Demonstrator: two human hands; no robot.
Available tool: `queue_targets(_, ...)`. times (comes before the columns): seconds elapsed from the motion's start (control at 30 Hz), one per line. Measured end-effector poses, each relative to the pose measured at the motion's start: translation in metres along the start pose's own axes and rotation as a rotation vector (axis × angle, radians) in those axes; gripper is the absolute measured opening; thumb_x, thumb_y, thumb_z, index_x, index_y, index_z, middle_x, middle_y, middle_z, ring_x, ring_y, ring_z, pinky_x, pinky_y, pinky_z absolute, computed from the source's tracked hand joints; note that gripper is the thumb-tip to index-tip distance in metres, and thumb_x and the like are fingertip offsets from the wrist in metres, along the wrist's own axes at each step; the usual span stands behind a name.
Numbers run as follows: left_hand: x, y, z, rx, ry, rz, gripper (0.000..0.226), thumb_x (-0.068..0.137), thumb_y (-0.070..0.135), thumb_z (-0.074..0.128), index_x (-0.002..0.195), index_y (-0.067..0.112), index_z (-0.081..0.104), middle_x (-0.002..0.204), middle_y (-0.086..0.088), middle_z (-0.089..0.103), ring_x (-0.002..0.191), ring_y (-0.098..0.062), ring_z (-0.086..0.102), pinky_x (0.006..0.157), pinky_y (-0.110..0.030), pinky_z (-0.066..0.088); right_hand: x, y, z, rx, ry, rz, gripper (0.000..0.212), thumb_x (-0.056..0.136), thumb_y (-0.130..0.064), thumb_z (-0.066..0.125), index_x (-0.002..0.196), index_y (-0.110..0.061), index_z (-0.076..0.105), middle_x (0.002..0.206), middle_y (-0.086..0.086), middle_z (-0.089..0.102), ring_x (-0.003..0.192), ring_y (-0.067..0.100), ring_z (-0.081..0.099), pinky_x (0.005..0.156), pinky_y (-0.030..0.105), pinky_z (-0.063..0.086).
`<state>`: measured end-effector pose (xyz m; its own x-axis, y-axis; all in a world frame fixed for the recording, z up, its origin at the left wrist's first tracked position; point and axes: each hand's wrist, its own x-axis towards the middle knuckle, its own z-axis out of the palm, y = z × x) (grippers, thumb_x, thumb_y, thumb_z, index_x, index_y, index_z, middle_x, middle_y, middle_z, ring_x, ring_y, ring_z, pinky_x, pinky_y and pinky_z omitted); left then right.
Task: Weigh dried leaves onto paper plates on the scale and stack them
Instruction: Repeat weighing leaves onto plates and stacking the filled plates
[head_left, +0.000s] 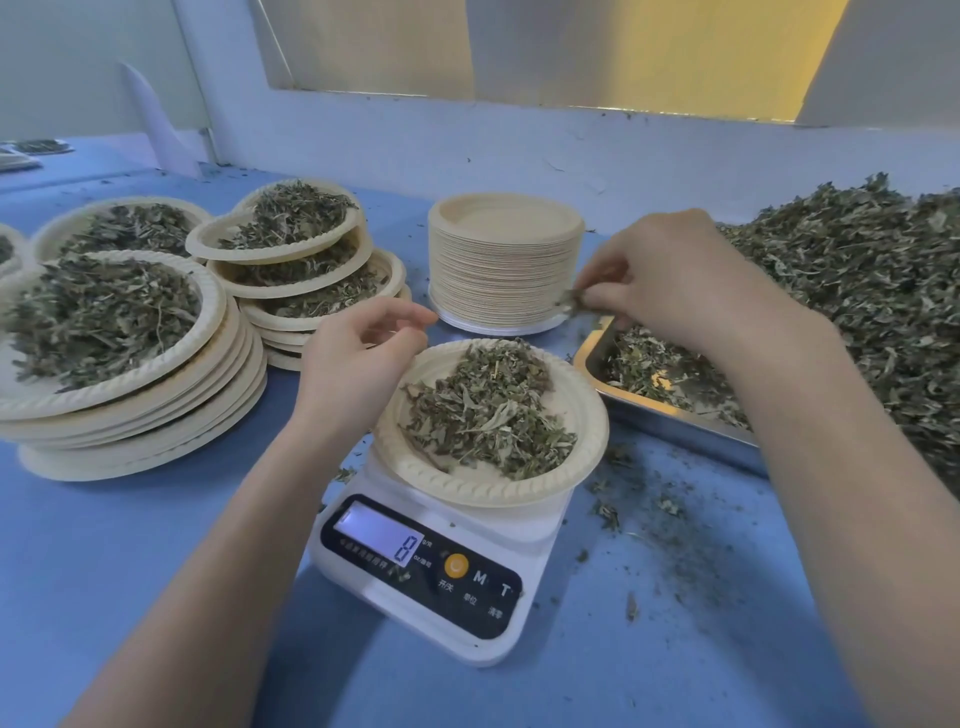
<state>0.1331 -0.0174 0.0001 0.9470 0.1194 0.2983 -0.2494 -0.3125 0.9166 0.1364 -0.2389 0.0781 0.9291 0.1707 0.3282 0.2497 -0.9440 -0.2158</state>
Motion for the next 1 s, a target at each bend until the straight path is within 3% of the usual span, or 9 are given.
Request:
queue_targets(0.07,-0.001,0.001,0.0,0.006,-0.007,0.006,0.017,0.078,0.021,0.061,0.085,0.032,0.072,0.093,-0.003,0.069,0.097,-0.023,0.062,0.094,-0.047,0.048,0.001,0.016,-0.002,-0.188,-0.064,0.099,0.019,0.084,-0.015,0.069,0.102,-0.018,0.074,0.09,0.006,0.068,0.083,0.02,0.063,0.075,0.025,0.046)
queue_targets(0.17,0.0,0.001,0.0,0.003,-0.01,0.008,0.019,0.073,0.027,0.059,0.084,0.033,0.072,0.092,-0.002,0.069,0.096,-0.022,0.063,0.094,-0.047,0.049,0.0,0.026,0.001,-0.191,-0.221,0.182,0.032,0.082,-0.019,0.073,0.112,-0.026,0.068,0.111,0.006,0.064,0.089,0.018,0.056,0.077,0.028,0.042)
queue_targets(0.27,0.0,0.001,0.001,0.002,-0.012,0.006,0.019,0.073,0.027,0.06,0.085,0.033,0.072,0.092,-0.001,0.07,0.097,-0.021,0.062,0.094,-0.047,0.048,0.002,0.021,0.006,-0.108,-0.206,0.094,0.025,0.084,-0.021,0.071,0.108,-0.03,0.07,0.104,0.002,0.066,0.081,0.013,0.057,0.073,0.024,0.042)
queue_targets(0.4,0.001,-0.001,0.0,0.009,-0.003,-0.001,0.018,0.079,0.02,0.061,0.085,0.032,0.073,0.093,0.001,0.07,0.098,-0.021,0.062,0.095,-0.046,0.048,0.001,-0.003,0.014,0.13,-0.2,-0.055,0.013,0.085,-0.028,0.069,0.097,-0.033,0.071,0.069,-0.025,0.061,0.062,-0.002,0.064,0.056,0.003,0.044)
queue_targets(0.47,0.001,0.001,0.0,0.007,-0.001,-0.005,0.018,0.074,0.025,0.06,0.085,0.032,0.073,0.092,0.002,0.07,0.097,-0.02,0.063,0.094,-0.045,0.049,0.0,-0.016,0.022,0.187,-0.211,-0.134,0.02,0.085,-0.034,0.068,0.105,-0.033,0.07,0.078,-0.025,0.063,0.065,-0.005,0.062,0.06,0.0,0.041)
queue_targets(0.63,0.001,0.001,-0.002,0.0,0.0,-0.02,0.019,0.07,0.027,0.059,0.083,0.033,0.072,0.091,0.002,0.07,0.097,-0.018,0.063,0.095,-0.043,0.049,0.001,-0.027,0.044,0.075,-0.228,-0.227,0.048,0.093,-0.045,0.051,0.136,-0.027,0.048,0.132,-0.002,0.055,0.107,0.009,0.052,0.076,0.018,0.028)
queue_targets(0.73,0.002,-0.001,-0.002,0.0,0.009,-0.016,0.019,0.08,0.016,0.062,0.084,0.031,0.072,0.091,0.001,0.07,0.097,-0.018,0.063,0.095,-0.042,0.049,0.002,-0.026,0.052,0.043,-0.248,-0.205,0.05,0.094,-0.047,0.046,0.14,-0.025,0.044,0.133,0.006,0.05,0.116,0.021,0.049,0.083,0.025,0.032)
queue_targets(0.93,0.004,-0.004,-0.003,0.019,0.03,-0.013,0.02,0.083,0.014,0.06,0.085,0.031,0.072,0.09,-0.003,0.07,0.093,-0.019,0.063,0.089,-0.037,0.051,0.003,-0.021,0.047,0.052,-0.177,-0.165,0.049,0.093,-0.052,0.044,0.138,-0.031,0.045,0.13,0.006,0.049,0.116,0.021,0.05,0.085,0.026,0.031)
queue_targets(1.0,0.006,-0.006,-0.004,0.045,0.013,-0.048,0.02,0.084,0.015,0.06,0.088,0.031,0.07,0.089,0.0,0.069,0.091,-0.017,0.063,0.082,-0.031,0.05,0.003,-0.014,0.039,0.084,-0.219,-0.141,0.065,0.084,-0.064,0.048,0.14,-0.032,0.041,0.139,0.002,0.046,0.122,0.018,0.048,0.09,0.026,0.032)
